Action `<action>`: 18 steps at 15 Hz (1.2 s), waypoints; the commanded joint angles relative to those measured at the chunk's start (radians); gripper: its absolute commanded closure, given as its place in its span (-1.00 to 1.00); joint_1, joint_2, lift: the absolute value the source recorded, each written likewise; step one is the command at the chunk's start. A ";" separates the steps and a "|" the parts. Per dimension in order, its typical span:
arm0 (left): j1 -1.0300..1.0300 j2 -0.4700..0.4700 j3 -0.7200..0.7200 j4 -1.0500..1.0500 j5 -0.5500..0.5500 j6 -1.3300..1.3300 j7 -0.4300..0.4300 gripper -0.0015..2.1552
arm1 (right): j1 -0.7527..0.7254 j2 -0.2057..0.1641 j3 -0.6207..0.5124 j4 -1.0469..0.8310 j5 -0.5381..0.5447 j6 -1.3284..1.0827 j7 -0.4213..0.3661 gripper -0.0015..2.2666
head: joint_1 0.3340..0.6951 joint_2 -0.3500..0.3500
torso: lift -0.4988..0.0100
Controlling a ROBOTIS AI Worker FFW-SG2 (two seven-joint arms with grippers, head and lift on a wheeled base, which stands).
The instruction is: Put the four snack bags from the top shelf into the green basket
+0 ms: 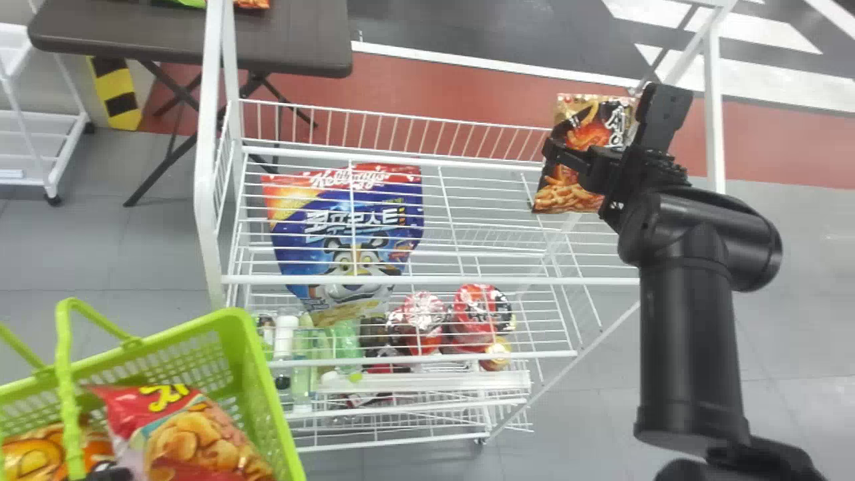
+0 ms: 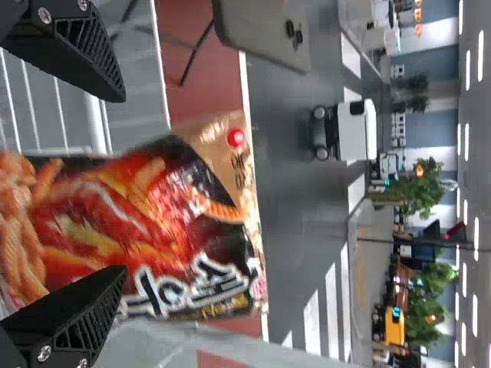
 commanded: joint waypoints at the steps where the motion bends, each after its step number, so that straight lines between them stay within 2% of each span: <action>1: -0.003 0.000 0.005 0.009 0.003 -0.013 -0.010 0.99 | -0.057 -0.026 0.010 0.120 0.044 -0.025 -0.009 -0.94 | 1.00 -0.89 | 0.96; 2: -0.006 0.000 0.005 0.015 0.003 -0.013 -0.010 0.99 | -0.077 -0.026 0.011 0.155 0.058 -0.034 -0.009 -0.91 | 1.00 -0.91 | 0.96; 3: -0.009 -0.002 0.004 0.020 0.001 -0.013 -0.010 0.99 | -0.093 -0.026 0.010 0.192 0.058 -0.034 -0.009 -0.75 | 1.00 -0.92 | 0.96; 4: -0.009 0.000 0.004 0.026 0.001 -0.019 -0.010 0.99 | -0.107 -0.026 0.008 0.215 0.058 -0.031 -0.008 -0.49 | 1.00 -0.93 | 0.96; 5: -0.011 0.000 0.005 0.031 0.003 -0.022 -0.010 0.99 | -0.110 -0.030 0.006 0.216 0.061 -0.019 -0.008 -0.11 | 1.00 -0.93 | 0.96; 7: -0.012 0.000 0.007 0.034 0.003 -0.022 -0.010 0.99 | -0.113 -0.030 -0.001 0.213 0.059 0.055 -0.012 0.92 | 1.00 -0.92 | 0.96; 8: -0.012 0.000 0.007 0.034 0.003 -0.022 -0.010 0.99 | -0.108 -0.029 0.000 0.204 0.055 0.086 -0.019 0.99 | 1.00 -0.93 | 0.96; 13: -0.012 0.000 0.008 0.037 0.005 -0.022 -0.010 0.99 | -0.024 -0.024 -0.001 0.017 -0.010 0.156 -0.019 0.99 | 1.00 -0.94 | 0.96; 15: -0.014 0.000 0.008 0.046 0.006 -0.022 -0.010 0.99 | 0.081 -0.023 0.008 -0.146 -0.076 0.172 -0.014 0.99 | 1.00 -0.93 | 0.96; 18: -0.020 0.000 0.015 0.045 0.008 -0.022 -0.010 0.99 | 0.252 -0.023 0.016 -0.486 -0.225 0.273 -0.006 0.99 | 1.00 -0.89 | 0.96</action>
